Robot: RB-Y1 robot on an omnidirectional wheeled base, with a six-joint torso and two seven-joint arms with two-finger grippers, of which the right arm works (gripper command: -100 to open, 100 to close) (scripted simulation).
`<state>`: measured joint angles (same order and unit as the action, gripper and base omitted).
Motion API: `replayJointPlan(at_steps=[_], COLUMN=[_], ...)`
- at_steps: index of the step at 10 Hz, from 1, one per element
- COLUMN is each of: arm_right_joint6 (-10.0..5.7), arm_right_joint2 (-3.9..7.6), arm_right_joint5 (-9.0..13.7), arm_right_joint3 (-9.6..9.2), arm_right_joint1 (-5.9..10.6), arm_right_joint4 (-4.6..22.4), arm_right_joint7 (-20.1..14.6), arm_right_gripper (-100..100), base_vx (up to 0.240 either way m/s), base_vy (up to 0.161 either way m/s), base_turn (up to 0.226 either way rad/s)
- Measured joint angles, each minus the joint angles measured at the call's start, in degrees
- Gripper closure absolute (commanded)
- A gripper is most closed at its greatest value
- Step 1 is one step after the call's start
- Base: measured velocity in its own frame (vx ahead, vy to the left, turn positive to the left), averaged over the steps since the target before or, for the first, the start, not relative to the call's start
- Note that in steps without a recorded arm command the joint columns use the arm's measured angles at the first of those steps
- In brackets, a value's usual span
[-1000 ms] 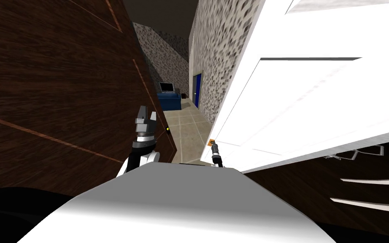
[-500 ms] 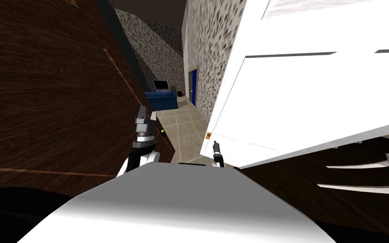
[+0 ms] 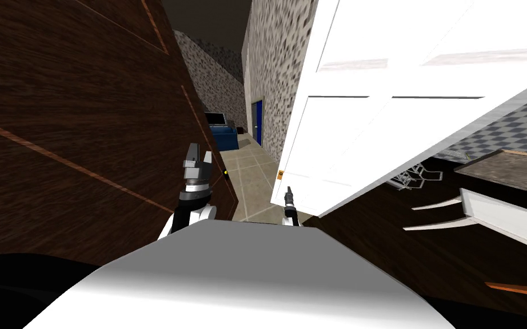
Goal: Push the door open
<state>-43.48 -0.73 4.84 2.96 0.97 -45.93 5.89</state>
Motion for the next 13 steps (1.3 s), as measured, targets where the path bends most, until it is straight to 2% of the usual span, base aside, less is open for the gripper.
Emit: replayJointPlan(at_steps=[1,2,4,6,8,11,13], arm_right_joint6=[0.32,0.46,-0.25,-0.21,-0.67,-1.46,-1.85], arm_right_joint2=[-1.07,-1.21,0.68,1.63,1.94,1.07,-0.47], arm_right_joint5=[0.05,0.05,0.13,0.18,0.23,0.34,0.37], arm_right_joint3=[0.00,-0.02,0.16,0.37,0.53,0.82,0.97], arm_right_joint1=[-0.13,-0.17,0.03,-0.02,-0.16,0.01,-0.07], arm_right_joint4=[-0.59,-0.70,0.14,-0.23,-0.08,0.62,0.73], arm_right_joint7=[0.26,0.32,0.30,0.66,0.81,1.00,1.21], arm_right_gripper=[-100,-100,-100,-100,-100,-100,-100], base_vx=[-0.044,0.114,0.245,0.256,0.239,0.217,0.171], base_vy=[0.064,-0.051,-0.083,-0.034,-0.022,0.005,0.029], base_turn=[-0.011,0.004,0.022,0.023,0.025,0.023,0.006])
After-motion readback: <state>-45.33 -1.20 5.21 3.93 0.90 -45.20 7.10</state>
